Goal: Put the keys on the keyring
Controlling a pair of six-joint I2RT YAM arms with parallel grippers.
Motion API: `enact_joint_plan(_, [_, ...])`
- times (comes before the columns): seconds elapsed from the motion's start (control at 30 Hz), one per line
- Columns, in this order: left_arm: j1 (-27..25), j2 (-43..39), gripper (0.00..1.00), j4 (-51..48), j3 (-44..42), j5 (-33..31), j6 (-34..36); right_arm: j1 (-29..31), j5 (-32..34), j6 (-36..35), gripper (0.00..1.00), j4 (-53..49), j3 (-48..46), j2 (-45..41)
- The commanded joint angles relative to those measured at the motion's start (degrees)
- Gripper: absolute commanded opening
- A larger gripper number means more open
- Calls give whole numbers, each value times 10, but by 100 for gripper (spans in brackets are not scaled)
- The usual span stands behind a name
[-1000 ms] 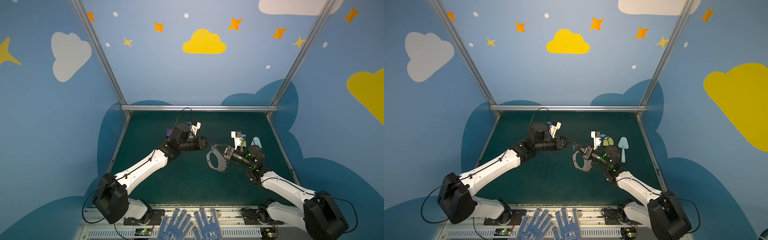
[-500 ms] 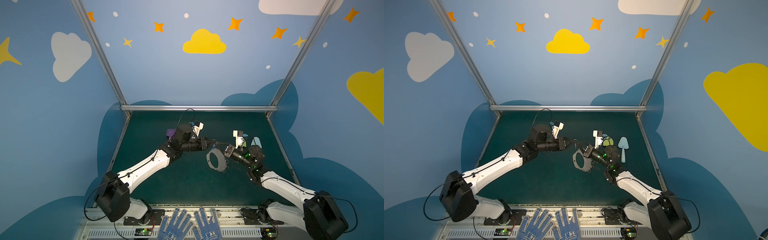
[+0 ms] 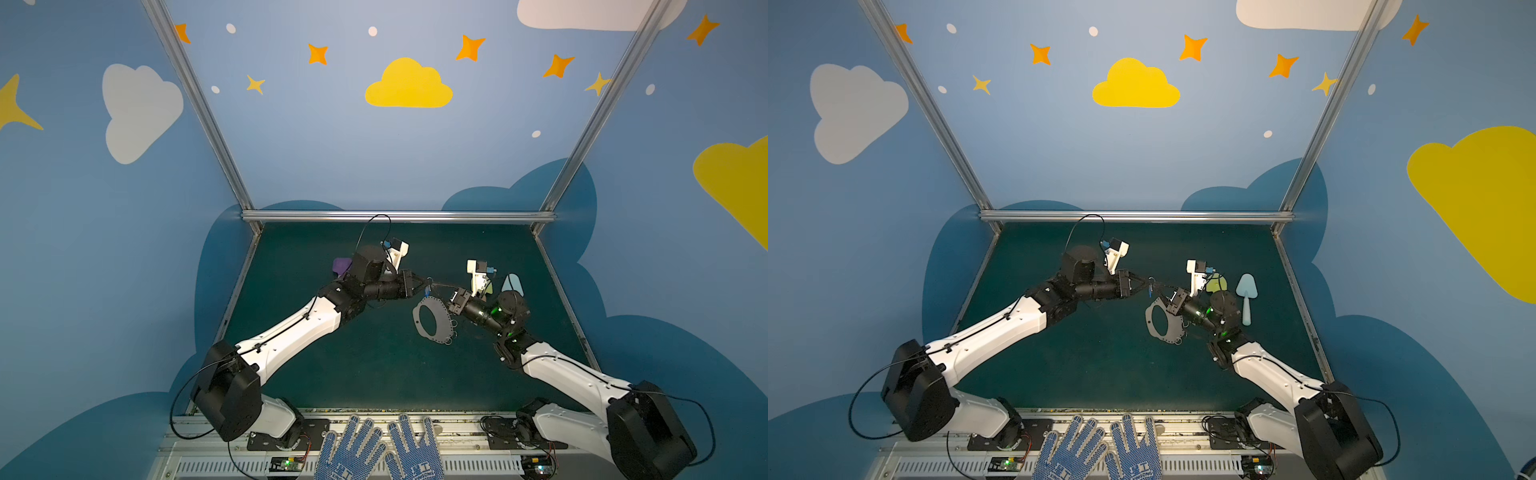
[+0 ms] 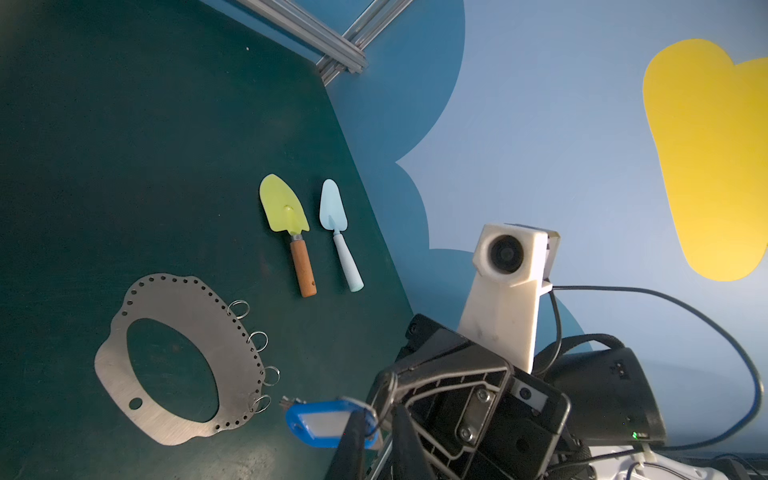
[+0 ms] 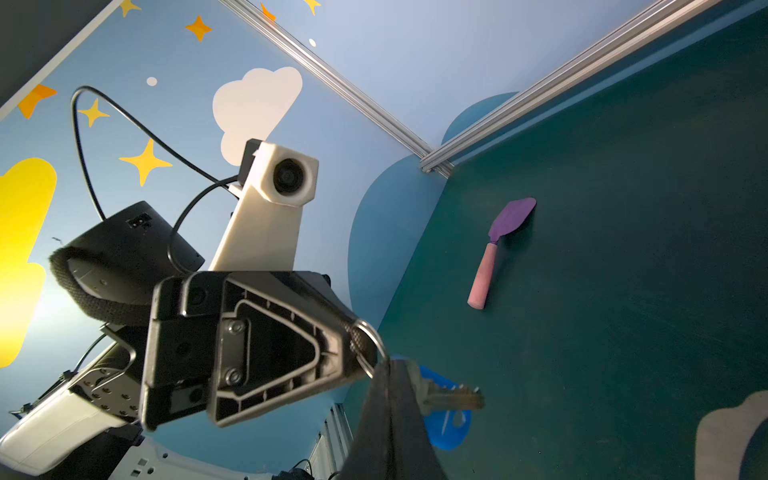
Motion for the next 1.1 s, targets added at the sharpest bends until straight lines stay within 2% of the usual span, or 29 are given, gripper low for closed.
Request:
enact_joint_plan(0.0, [-5,6,11,11,17,7,9,3,-1,6,0,26,-5,0])
enact_joint_plan(0.17, [-6,6,4,-2,21,0,20,3,-2,6,0,24,-6,-1])
enact_joint_plan(0.27, [-4,5,4,-37,34,-15,40,3,-3,0,0,11,-6,-6])
enact_joint_plan(0.3, [-1,6,4,-56,43,-17,52,2,-3,-7,7,-7,-4,-11])
enact_joint_plan(0.37, [6,13,4,-114,71,-22,82,-6,-6,-28,20,-58,1,-27])
enact_joint_plan(0.43, [16,32,4,-201,119,-19,124,-20,-12,-53,24,-123,6,-49])
enact_joint_plan(0.53, [29,83,4,-357,213,-9,199,-55,-48,-88,22,-202,20,-68])
enact_joint_plan(0.6, [30,115,4,-438,266,-5,245,-91,-104,-96,19,-223,31,-66])
enact_joint_plan(0.7, [30,142,4,-508,310,6,293,-122,-176,-94,16,-210,40,-54])
enact_joint_plan(0.83, [30,171,4,-585,358,48,343,-130,-258,-100,24,-183,61,-17])
enact_joint_plan(0.93, [29,186,4,-615,379,68,358,-129,-317,-59,24,-84,57,27])
enact_joint_plan(1.0, [28,191,4,-629,389,81,367,-127,-337,-35,23,-32,56,57])
enact_joint_plan(1.07, [27,197,4,-643,399,84,372,-119,-351,-16,26,16,53,80])
